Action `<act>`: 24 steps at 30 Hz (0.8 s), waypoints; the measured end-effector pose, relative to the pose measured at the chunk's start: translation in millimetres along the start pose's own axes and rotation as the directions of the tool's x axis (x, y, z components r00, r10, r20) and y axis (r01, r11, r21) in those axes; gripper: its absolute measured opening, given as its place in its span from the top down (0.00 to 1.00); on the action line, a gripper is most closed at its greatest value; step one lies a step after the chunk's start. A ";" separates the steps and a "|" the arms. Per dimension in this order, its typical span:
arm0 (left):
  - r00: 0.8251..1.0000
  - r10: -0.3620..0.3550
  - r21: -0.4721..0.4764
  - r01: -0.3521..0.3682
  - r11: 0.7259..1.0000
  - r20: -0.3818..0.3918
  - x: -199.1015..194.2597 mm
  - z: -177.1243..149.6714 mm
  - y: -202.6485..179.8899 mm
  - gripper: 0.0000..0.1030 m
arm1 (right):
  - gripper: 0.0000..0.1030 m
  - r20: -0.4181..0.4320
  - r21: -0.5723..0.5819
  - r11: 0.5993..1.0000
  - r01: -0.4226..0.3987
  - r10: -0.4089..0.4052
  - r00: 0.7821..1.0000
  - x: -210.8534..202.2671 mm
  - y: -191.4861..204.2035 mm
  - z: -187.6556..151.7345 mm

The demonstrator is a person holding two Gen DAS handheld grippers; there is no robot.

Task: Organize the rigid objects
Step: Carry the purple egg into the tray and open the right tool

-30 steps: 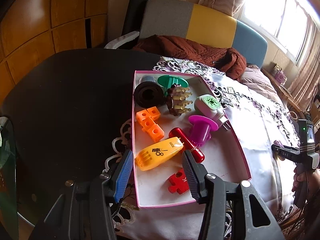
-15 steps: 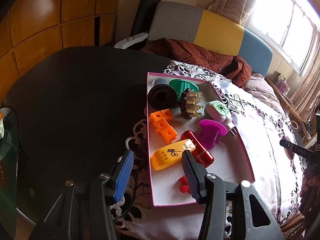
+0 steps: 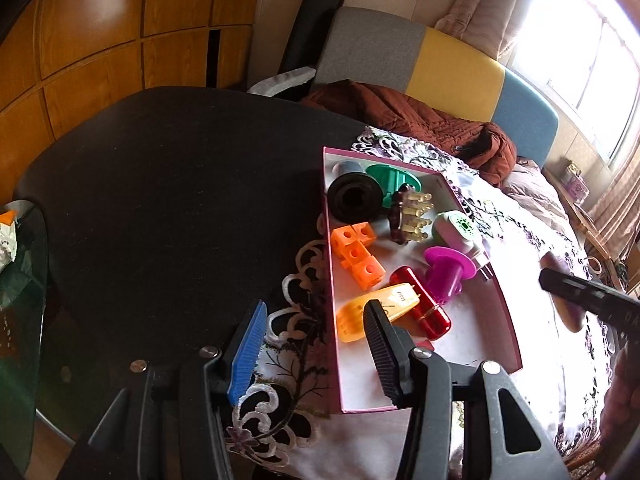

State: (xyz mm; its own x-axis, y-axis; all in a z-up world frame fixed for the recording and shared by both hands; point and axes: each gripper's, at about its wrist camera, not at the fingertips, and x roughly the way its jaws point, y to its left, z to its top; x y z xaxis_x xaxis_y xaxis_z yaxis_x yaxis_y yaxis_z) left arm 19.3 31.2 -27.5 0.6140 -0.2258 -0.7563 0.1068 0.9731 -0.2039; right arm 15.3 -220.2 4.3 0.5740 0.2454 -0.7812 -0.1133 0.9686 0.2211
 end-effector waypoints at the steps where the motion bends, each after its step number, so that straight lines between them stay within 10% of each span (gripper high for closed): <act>1: 1.000 0.003 -0.003 -0.003 1.000 -0.002 0.3 -0.2 1.1 0.51 | 0.57 -0.017 -0.009 1.000 -0.005 0.005 1.000 7.9 5.4 -1.8; 9: 1.000 0.017 -0.005 -0.017 1.000 -0.001 1.1 -1.2 4.8 0.51 | 0.57 -0.120 -0.112 0.980 0.167 -0.180 0.976 77.9 19.1 -17.3; 24: 0.999 0.034 0.009 -0.034 0.999 -0.007 2.2 -1.8 3.1 0.50 | 0.55 -0.077 -0.103 0.974 0.201 -0.209 0.975 83.8 13.8 -19.5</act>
State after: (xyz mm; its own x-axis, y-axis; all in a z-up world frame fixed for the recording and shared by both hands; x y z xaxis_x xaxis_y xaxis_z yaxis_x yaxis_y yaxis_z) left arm 19.6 33.6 -31.0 0.6115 -0.1933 -0.7673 0.0932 0.9805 -0.1727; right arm 46.1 -185.6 -69.6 0.5210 0.0400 -0.8526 -0.0788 0.9969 -0.0014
